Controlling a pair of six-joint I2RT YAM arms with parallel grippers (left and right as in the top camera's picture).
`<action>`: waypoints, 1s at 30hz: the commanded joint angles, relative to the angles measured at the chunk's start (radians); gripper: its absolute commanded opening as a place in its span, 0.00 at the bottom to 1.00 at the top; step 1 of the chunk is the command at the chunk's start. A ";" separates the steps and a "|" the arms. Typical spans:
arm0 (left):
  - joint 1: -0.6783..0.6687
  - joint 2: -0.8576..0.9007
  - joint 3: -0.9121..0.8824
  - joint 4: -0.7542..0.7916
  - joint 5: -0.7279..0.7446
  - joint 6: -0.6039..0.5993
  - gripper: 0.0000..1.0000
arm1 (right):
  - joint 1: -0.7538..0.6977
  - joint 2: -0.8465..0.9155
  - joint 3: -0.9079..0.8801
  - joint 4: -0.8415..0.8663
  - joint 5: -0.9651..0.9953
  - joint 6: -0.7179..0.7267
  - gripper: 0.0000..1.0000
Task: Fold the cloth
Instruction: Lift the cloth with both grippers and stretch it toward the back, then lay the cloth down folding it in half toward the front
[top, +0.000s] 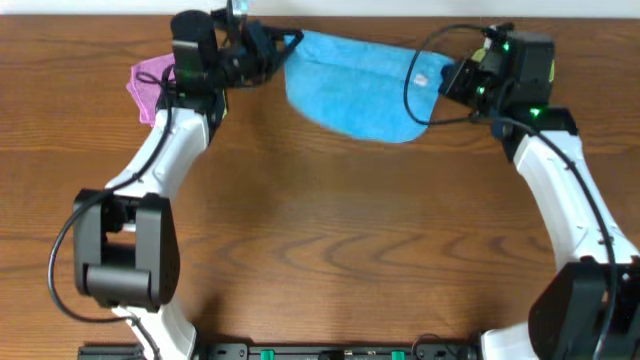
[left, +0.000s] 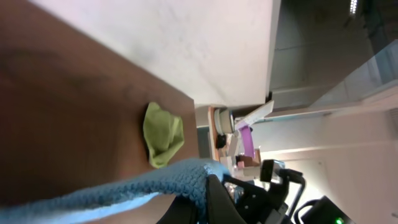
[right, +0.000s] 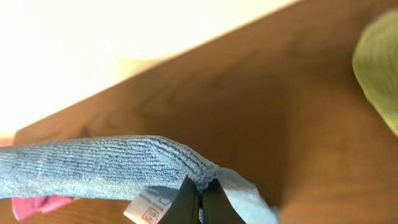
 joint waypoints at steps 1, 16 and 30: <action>0.026 0.018 0.061 -0.003 0.043 0.025 0.05 | -0.010 0.014 0.055 -0.006 0.010 -0.012 0.01; 0.052 0.017 0.065 -0.692 0.171 0.576 0.06 | -0.008 0.013 0.071 -0.370 0.034 -0.200 0.01; 0.042 0.016 0.055 -1.477 0.035 1.207 0.06 | 0.013 0.001 -0.106 -0.615 0.036 -0.327 0.02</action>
